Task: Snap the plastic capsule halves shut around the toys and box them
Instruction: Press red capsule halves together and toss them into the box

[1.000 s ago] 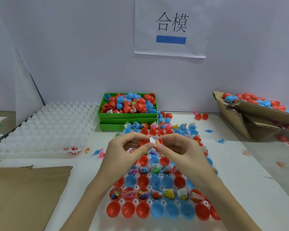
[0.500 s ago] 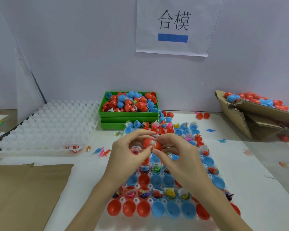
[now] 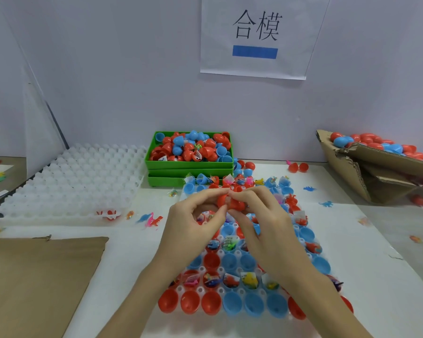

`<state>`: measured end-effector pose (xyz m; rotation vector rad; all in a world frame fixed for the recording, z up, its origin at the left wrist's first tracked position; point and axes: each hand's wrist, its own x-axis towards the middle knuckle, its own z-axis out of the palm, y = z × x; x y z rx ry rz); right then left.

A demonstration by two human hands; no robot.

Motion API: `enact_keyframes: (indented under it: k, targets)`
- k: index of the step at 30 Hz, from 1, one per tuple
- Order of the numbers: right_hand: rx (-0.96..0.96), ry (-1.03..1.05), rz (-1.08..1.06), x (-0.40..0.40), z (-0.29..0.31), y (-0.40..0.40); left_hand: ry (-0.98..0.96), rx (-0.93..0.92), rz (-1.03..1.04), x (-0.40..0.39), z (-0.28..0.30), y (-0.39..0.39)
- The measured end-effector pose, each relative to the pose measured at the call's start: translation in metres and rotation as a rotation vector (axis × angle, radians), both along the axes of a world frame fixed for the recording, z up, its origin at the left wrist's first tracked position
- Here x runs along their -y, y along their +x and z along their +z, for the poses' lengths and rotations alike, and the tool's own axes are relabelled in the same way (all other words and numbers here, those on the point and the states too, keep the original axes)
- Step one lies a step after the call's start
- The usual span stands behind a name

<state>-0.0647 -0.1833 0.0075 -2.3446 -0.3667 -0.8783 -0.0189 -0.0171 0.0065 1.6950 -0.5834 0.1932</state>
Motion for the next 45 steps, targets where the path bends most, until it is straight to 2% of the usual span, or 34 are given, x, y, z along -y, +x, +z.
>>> enact_keyframes:
  k: [6,11,15,21,25,29,33,36,40,43,45]
  targets:
    - [-0.060,0.057,0.090,-0.001,0.002,0.000,-0.124,-0.089,0.005,0.003,0.000,0.000]
    - [0.029,0.047,0.035,0.003,0.003,0.000,-0.135,-0.157,-0.117,-0.001,0.007,-0.001]
    - [0.077,0.072,0.004,0.000,0.003,0.000,-0.123,-0.112,-0.094,-0.002,0.009,-0.002]
    - [0.058,0.210,0.070,0.004,0.008,-0.001,-0.173,-0.160,-0.148,-0.008,0.013,-0.001]
    - [-0.010,0.429,0.223,-0.001,0.008,-0.003,-0.258,-0.227,-0.164,-0.009,0.014,0.001]
    - [-0.042,0.579,0.260,0.000,0.010,-0.005,-0.266,-0.262,-0.174,-0.011,0.015,0.003]
    - [-0.024,0.584,0.276,-0.005,0.010,-0.008,-0.324,-0.189,-0.155,-0.009,0.017,-0.001]
    - [-0.018,0.487,0.217,-0.011,0.006,-0.010,-0.319,-0.053,-0.097,-0.005,0.017,-0.005]
    - [-0.026,0.366,0.186,-0.011,0.000,-0.011,-0.325,-0.014,-0.082,-0.004,0.015,-0.007]
    - [-0.005,0.365,0.188,-0.009,0.001,-0.010,-0.313,0.003,-0.070,-0.003,0.014,-0.007]
    - [-0.009,0.471,0.216,-0.011,0.000,-0.011,-0.307,0.015,-0.076,-0.002,0.015,-0.007]
